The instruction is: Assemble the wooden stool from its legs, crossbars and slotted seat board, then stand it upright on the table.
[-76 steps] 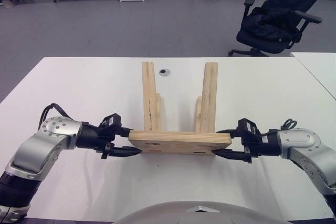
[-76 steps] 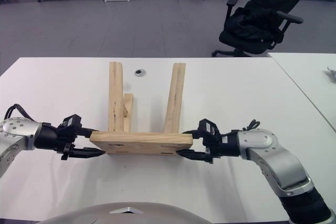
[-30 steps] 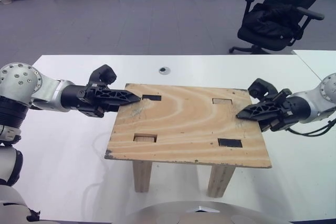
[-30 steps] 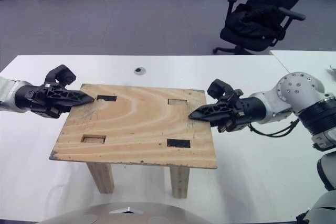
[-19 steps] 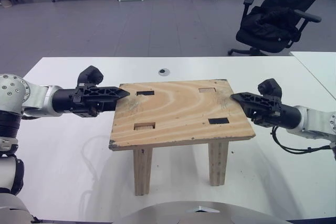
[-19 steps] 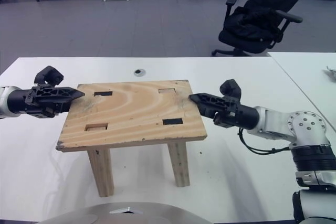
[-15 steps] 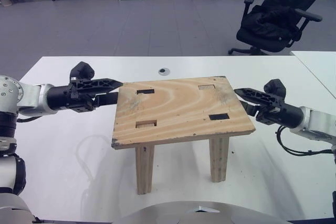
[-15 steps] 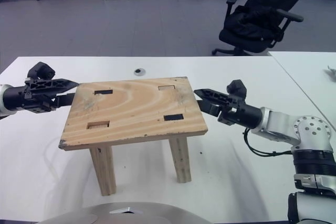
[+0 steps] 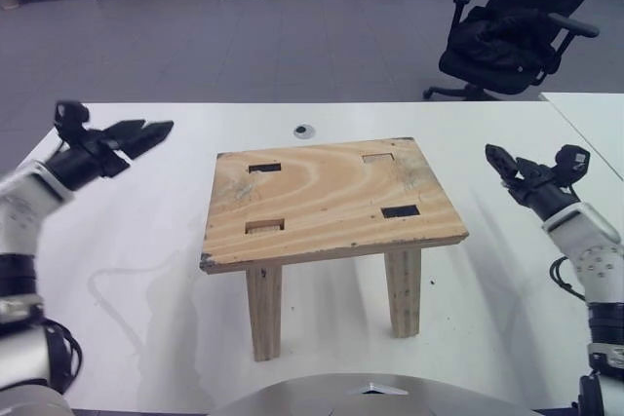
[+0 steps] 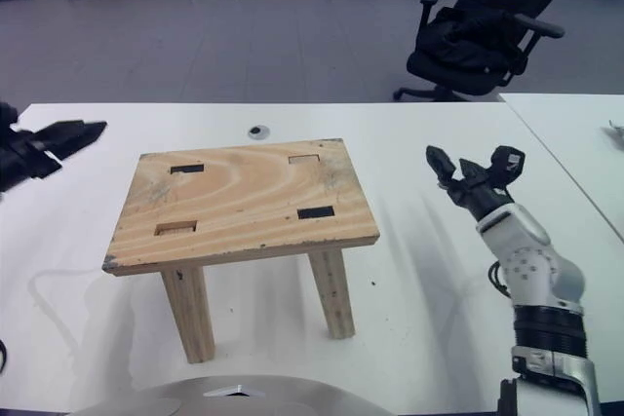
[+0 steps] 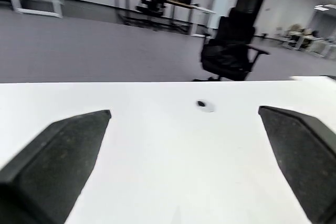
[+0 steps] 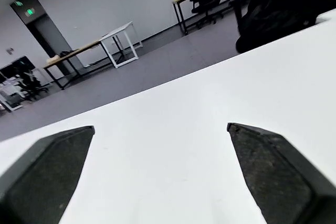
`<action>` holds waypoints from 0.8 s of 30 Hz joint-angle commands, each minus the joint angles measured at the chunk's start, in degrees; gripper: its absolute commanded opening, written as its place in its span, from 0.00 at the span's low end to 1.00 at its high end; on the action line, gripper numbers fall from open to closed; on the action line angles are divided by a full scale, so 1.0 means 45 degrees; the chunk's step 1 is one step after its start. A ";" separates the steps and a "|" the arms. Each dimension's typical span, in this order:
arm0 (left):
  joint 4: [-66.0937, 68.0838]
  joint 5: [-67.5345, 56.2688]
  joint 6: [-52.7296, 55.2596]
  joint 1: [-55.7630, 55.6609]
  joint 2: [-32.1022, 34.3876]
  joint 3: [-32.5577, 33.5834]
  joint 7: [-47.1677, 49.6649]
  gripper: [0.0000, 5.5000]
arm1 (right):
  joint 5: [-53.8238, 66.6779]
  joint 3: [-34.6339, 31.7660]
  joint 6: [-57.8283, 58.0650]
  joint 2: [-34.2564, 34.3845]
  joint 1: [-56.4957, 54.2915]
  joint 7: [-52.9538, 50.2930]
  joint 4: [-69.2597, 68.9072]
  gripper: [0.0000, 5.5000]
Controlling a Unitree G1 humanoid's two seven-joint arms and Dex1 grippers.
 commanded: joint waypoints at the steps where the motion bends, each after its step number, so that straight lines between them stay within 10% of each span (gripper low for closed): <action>1: -0.0817 0.1926 -0.1962 0.1105 -0.1755 0.0249 0.2422 0.94 | -0.2421 0.0672 -0.2149 0.0917 -0.1372 0.0963 0.2035 0.85; 24: -0.0667 0.4022 -0.2555 0.0676 -0.2943 0.0042 0.3263 0.94 | -0.5388 -0.0274 -0.4093 0.2418 -0.1483 0.1926 0.3897 0.85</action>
